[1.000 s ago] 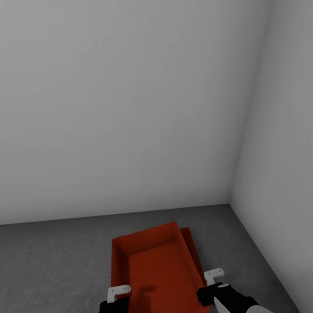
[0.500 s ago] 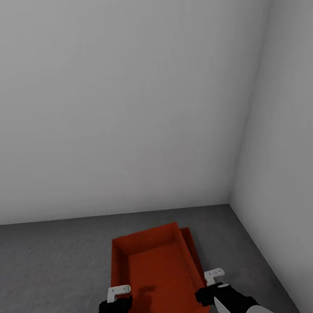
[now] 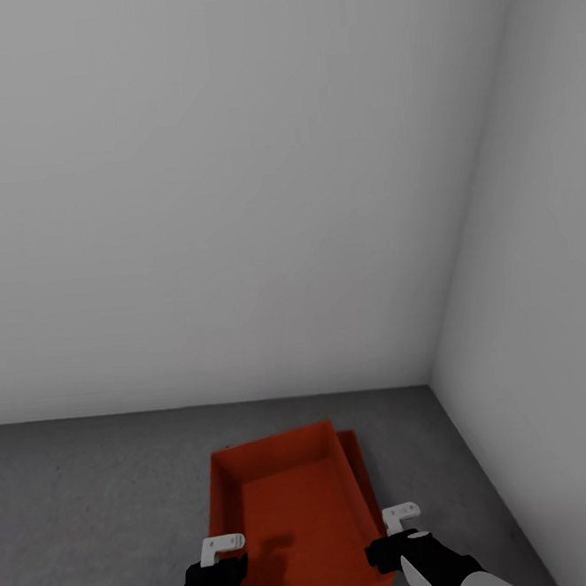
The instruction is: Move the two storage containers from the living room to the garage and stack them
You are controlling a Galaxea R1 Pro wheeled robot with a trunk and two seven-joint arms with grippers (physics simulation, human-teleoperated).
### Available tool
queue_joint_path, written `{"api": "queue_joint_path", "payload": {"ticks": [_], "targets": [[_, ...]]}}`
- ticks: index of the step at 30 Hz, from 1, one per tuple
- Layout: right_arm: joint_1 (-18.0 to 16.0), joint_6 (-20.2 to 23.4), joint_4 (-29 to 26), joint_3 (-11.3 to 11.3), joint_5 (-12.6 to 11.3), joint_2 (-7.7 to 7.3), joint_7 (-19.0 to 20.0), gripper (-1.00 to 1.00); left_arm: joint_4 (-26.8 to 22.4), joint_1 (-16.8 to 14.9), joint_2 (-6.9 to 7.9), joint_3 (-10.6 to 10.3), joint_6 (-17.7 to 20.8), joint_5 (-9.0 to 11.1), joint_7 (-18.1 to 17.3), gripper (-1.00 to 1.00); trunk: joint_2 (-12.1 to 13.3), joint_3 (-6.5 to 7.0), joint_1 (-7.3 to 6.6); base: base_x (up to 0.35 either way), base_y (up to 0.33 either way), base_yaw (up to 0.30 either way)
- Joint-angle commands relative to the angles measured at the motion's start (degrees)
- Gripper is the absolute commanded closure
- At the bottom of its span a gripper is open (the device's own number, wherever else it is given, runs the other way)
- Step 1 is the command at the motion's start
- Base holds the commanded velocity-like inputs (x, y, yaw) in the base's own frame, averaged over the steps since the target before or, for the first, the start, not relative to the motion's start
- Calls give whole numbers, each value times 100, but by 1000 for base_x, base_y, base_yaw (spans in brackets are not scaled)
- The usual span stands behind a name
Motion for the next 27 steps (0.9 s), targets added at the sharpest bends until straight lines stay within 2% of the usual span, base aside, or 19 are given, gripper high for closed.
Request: {"api": "queue_joint_path", "payload": {"ticks": [1, 27], "targets": [[0, 40, -12, 36, 21, -2, -7, -100, 8, -4, 1, -49, -22, 57, 10, -100, 39, 13, -23, 0, 0, 0], [0, 37, -12, 42, 25, 3, -22, -100, 13, -4, 1, -49, -20, 47, 10, -100, 1082, 480, -595, 0, 0, 0]]}}
